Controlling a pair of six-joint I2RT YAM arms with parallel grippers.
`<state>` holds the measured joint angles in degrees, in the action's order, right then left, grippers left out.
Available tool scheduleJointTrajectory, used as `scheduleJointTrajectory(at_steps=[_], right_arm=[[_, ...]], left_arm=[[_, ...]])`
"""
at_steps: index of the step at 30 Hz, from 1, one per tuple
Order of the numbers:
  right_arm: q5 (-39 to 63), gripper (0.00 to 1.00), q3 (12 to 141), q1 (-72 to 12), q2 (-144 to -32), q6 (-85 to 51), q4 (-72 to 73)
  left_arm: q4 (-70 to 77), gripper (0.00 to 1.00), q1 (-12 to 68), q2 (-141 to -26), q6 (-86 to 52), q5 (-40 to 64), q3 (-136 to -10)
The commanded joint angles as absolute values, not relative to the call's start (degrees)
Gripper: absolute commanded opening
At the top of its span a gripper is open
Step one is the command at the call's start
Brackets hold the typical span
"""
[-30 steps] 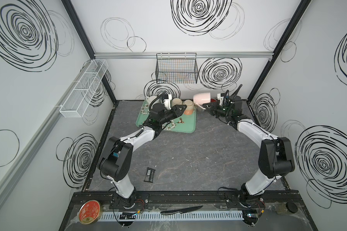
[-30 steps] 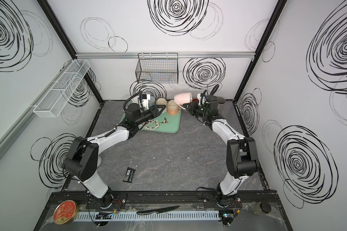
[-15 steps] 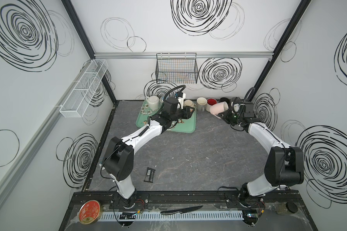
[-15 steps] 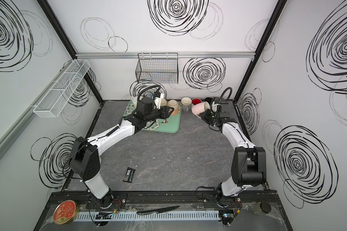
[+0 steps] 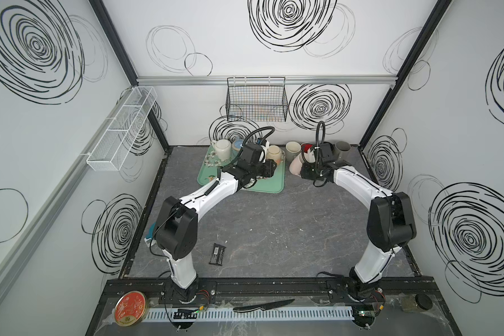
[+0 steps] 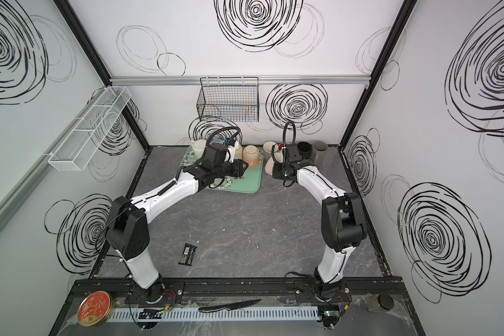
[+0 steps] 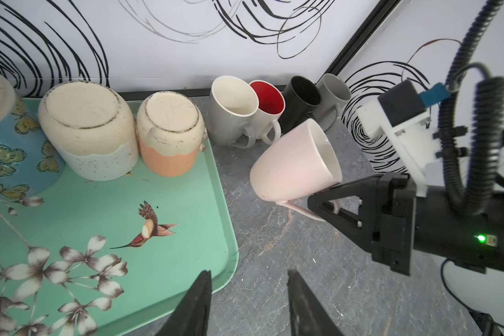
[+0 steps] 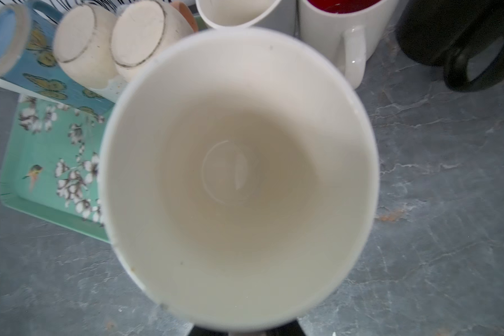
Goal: Turn the mug right side up
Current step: Place the mug at the top-center of the table.
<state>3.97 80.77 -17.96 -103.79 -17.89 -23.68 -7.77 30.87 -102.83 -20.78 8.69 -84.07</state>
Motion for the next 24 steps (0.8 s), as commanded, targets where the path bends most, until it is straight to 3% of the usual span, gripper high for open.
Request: scheduleJointTrajectory(at_steps=[1,24], right_arm=[[-2.2,0.0,85.9,-20.0,-105.5,-13.5,-25.1],[-14.5,0.0,102.4,-23.5,-123.1,-8.5,-35.8]], left_arm=[[-7.5,0.47,29.9,-103.6,-20.0,8.1,-83.5],[-6.5,0.47,26.1,-103.3,-19.2,9.4,-82.0]])
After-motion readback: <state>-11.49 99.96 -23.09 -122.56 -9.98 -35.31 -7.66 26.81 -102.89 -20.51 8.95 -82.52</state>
